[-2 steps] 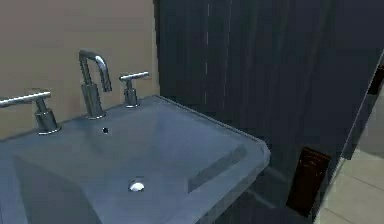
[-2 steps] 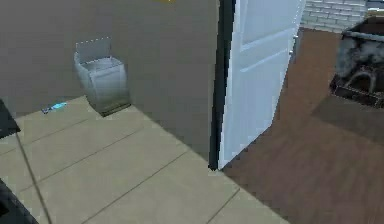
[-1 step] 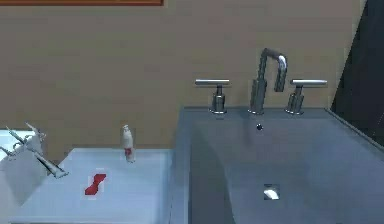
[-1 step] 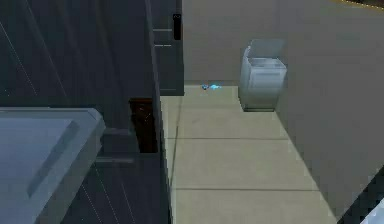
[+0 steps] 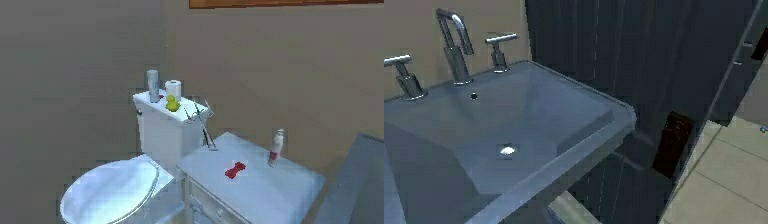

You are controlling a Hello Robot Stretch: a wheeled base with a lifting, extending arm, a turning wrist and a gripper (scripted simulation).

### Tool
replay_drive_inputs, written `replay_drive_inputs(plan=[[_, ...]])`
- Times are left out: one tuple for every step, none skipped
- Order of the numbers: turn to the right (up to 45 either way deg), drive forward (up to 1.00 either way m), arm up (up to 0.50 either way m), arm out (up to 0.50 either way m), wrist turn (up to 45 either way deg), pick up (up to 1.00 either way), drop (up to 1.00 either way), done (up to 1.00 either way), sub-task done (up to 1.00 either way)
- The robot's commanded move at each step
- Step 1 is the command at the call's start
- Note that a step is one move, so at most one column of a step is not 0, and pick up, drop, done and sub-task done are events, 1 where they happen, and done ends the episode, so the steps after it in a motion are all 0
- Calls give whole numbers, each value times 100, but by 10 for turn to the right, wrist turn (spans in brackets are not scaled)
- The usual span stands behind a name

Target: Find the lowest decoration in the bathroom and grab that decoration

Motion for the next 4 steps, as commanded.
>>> replay_drive_inputs(plan=[[-360, 0, 0, 0, 0, 0, 0, 0, 0], [0, 15, 0, 0, 0, 0, 0, 0, 0], [450, 0, 0, 0, 0, 0, 0, 0, 0], [30, 0, 0, 0, 0, 0, 0, 0, 0]])
